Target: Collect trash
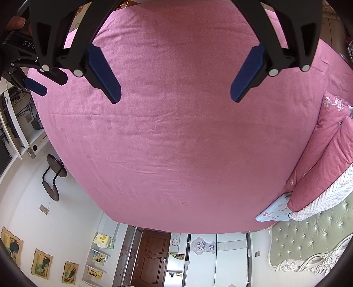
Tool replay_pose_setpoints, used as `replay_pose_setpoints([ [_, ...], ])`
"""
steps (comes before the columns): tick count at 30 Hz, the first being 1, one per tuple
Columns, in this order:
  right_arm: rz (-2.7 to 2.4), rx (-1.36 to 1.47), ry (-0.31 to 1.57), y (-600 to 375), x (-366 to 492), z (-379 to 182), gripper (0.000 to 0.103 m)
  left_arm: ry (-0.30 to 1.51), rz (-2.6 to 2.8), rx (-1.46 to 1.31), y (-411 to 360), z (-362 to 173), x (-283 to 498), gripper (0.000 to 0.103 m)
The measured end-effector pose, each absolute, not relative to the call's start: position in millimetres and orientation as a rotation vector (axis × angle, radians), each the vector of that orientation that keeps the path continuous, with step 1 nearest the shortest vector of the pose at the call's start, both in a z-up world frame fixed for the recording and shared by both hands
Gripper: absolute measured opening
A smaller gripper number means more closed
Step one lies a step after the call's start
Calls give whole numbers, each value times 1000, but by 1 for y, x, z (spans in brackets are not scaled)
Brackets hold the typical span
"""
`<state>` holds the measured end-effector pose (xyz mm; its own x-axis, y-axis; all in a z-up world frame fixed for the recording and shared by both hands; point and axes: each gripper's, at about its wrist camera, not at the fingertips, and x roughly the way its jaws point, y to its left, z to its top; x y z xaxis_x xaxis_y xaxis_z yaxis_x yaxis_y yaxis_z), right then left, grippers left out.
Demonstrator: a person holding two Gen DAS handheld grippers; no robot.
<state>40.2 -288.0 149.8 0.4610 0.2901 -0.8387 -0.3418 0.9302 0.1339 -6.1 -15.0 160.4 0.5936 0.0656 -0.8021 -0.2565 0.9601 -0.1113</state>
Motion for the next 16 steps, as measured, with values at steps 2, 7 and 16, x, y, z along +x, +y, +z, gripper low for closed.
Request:
replay_pose_setpoints([
  [2,388,-55,1021,-287,41,149,83,922,188,-234,-13,160,-4,99],
  [7,387,-49,1025,-286,43,149,83,933,180,-242,-10,159,-3,99],
  [16,387,-45,1025,-282,45,150,83,968,168,-281,-2,154,2,99],
])
